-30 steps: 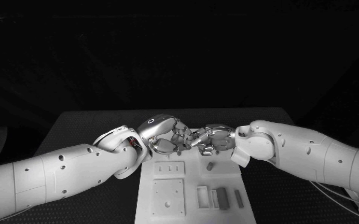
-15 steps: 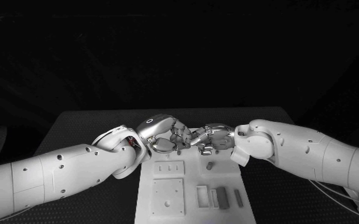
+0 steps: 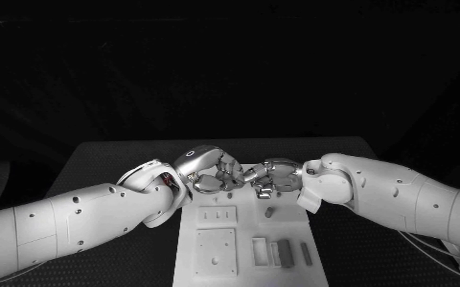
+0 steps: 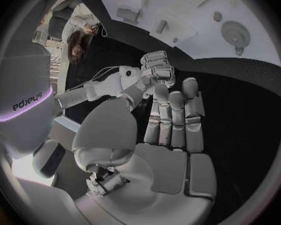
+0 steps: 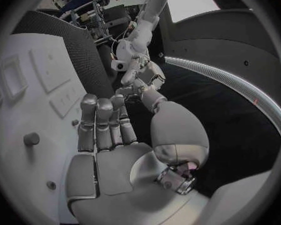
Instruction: Assemble the parts on the task board
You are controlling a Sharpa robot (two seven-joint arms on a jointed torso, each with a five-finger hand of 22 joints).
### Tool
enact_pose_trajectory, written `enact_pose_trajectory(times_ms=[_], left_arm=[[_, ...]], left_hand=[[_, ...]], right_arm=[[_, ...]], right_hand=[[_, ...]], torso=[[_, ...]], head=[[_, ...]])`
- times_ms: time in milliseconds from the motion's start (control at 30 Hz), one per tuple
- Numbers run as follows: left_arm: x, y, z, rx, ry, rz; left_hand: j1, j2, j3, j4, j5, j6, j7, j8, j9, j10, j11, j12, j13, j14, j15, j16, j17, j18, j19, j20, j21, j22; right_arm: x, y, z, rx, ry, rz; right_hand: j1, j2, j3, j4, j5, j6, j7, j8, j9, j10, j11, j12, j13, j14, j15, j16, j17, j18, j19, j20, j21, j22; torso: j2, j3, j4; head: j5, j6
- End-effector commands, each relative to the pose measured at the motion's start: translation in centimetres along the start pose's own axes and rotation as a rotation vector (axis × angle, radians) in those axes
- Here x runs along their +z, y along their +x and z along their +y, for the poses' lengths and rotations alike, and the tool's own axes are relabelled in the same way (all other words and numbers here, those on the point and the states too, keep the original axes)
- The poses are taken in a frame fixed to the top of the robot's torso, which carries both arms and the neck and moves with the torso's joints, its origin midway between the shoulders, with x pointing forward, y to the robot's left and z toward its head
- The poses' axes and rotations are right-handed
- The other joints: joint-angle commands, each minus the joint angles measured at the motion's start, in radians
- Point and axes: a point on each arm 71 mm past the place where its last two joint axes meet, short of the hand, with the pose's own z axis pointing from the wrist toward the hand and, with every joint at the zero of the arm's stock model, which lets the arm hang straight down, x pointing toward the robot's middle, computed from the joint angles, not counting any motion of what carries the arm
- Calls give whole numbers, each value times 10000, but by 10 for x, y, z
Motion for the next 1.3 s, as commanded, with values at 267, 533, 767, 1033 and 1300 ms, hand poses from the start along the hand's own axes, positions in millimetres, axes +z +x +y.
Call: enact_pose_trajectory(times_ms=[267,533,767,1033,1300], left_arm=[[-6,-2,17,-508,-1260,313],[-12,1,36,-2002,-3002,1007],[-21,7,57,-3458,-5337,2400],[-29,17,66,-4262,-7137,3699],[-35,26,64,-5292,-8969,4269]], left_hand=[[-242,123,-91,158,18,345,-60,426,371,158,-37,69,80,137,-61,58,84,165,106,-62,143,232],[-378,273,-199,170,15,371,-81,474,380,191,-61,86,143,172,-107,67,146,151,114,-110,205,229],[-650,610,-403,32,6,363,-88,519,383,188,-72,110,246,173,-139,48,227,122,76,-162,268,228],[-1148,939,-401,-32,42,486,-169,647,409,267,-151,216,423,264,-205,103,367,113,121,-236,399,232],[-2135,1193,518,-518,91,596,-260,870,537,432,-242,316,680,470,-324,158,605,82,225,-362,726,232]], right_arm=[[-19,-31,0,-58,-559,-1651],[-31,-52,11,-521,-780,-2783],[-41,-69,30,-1285,-1078,-3933],[-46,-80,45,-1987,-1144,-4570],[-51,-88,60,-2703,-1101,-4943]], right_hand=[[-533,-376,-412,154,-64,-995,456,-536,-212,-649,434,-638,-680,-969,462,-818,-600,171,-986,495,-855,-271],[-502,-319,-416,146,-60,-1002,460,-535,-208,-649,439,-618,-719,-968,468,-797,-622,197,-988,522,-862,-271],[-395,-206,-441,42,-62,-987,458,-518,-197,-649,436,-563,-778,-962,467,-751,-659,243,-976,573,-853,-259],[-256,-77,-464,-117,-59,-956,445,-494,-185,-656,425,-498,-847,-939,454,-697,-708,286,-943,630,-835,-245],[-79,5,-456,-244,-57,-949,443,-487,-182,-669,423,-449,-913,-936,451,-670,-760,286,-928,657,-832,-237]], torso=[[-1,7,-4],[-1,12,-6],[-5,23,-12],[-16,18,-2],[-20,6,-18]], head=[[45,19],[64,29],[95,28],[99,-4],[98,-134]])
